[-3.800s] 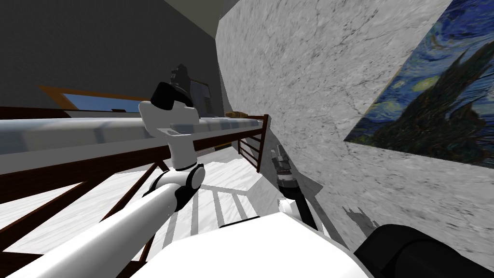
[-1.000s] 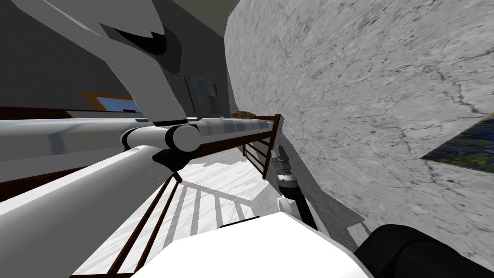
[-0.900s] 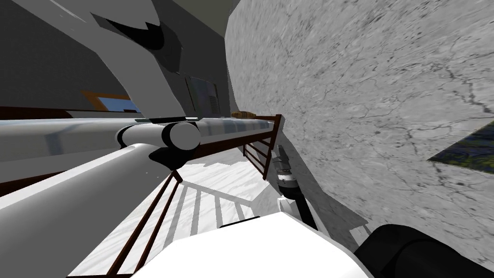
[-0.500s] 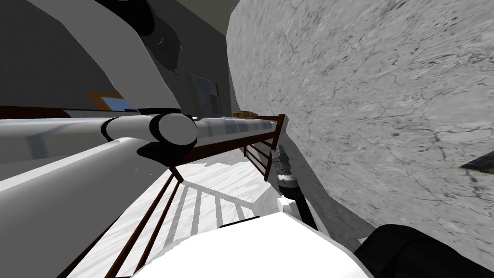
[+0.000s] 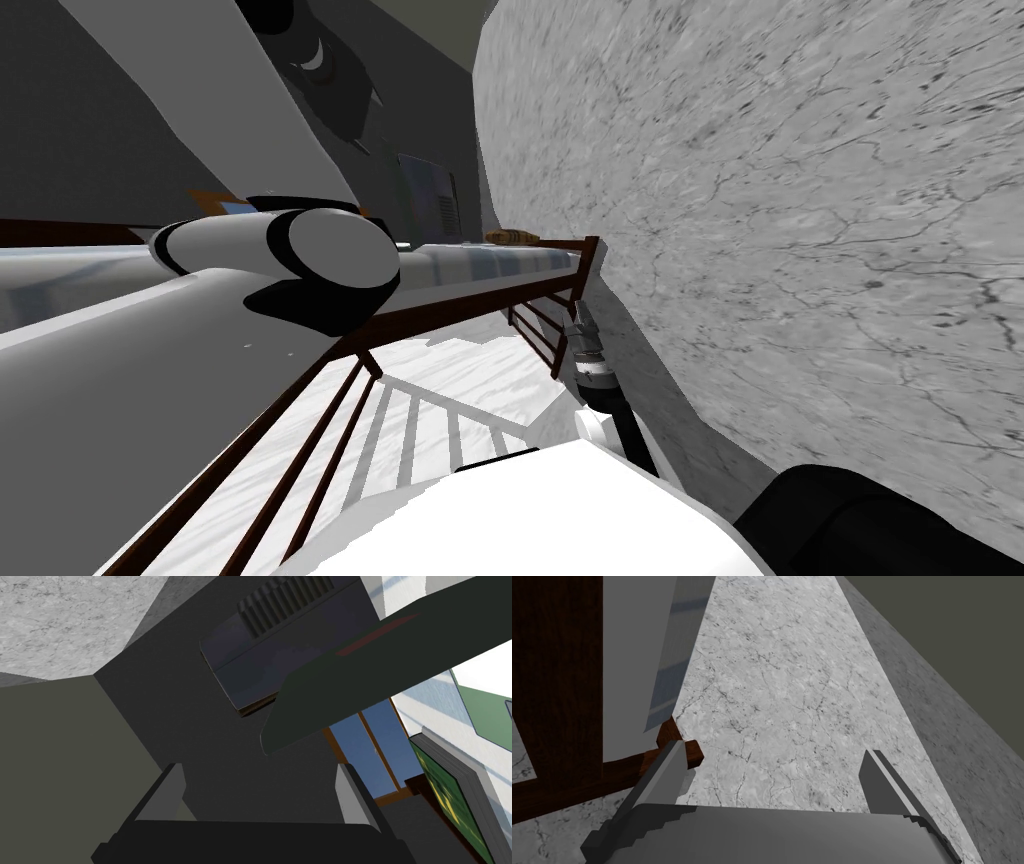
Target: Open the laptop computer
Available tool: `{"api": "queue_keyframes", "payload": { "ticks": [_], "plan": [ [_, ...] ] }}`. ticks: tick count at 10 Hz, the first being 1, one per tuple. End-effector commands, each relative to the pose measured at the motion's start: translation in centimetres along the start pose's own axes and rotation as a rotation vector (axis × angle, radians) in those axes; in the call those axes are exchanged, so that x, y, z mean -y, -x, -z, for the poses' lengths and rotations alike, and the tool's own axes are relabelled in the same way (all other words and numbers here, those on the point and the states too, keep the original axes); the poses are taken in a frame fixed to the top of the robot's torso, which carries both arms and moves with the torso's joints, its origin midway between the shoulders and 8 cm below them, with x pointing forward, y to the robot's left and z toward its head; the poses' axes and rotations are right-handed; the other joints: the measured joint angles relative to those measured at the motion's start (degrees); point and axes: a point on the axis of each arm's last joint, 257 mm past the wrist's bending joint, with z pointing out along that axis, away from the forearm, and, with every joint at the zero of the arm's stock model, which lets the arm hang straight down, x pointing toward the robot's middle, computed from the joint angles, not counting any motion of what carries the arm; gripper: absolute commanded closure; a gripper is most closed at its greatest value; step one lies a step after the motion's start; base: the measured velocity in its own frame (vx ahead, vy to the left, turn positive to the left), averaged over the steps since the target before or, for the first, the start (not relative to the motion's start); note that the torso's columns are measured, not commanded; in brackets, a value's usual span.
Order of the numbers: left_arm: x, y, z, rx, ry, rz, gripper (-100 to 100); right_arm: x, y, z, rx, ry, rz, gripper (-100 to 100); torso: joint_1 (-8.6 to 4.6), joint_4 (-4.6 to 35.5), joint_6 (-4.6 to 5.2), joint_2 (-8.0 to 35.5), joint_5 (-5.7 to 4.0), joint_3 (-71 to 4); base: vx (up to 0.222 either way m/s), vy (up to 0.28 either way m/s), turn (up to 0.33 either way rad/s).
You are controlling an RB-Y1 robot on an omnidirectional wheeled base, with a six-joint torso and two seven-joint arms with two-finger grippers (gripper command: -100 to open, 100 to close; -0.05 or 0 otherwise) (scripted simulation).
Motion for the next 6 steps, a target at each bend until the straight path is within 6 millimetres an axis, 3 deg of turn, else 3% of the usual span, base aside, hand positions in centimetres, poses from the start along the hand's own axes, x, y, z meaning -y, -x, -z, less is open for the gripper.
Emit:
{"api": "queue_keyframes", "payload": {
  "ticks": [1,4,5,6],
  "plan": [
    [-0.3,-0.5,0.5,-0.040,0.031,-0.010,-100,0.0,0.0,0.0,0.000,0.000,0.000,0,0.00,0.01,0.00,-0.02,0.00,0.00,0.063,0.020,0.028],
    [-0.2,-0.2,0.7,-0.030,0.026,-0.007,-100,0.0,0.0,0.0,0.000,0.000,0.000,0,-0.04,-0.03,-0.01,-0.22,-0.02,-0.11,0.070,0.006,-0.007],
    [-0.2,-0.1,0.8,-0.030,0.027,-0.007,100,0.0,0.0,0.0,0.000,0.000,0.000,0,-0.03,-0.07,0.01,-0.14,-0.01,-0.11,0.007,0.001,0.001],
    [-1.2,1.2,0.6,-0.027,0.011,0.070,100,0.0,0.0,0.0,0.000,0.000,0.000,0,-0.01,0.01,0.00,0.05,0.00,0.02,-0.021,0.009,-0.005]
  ]
}}
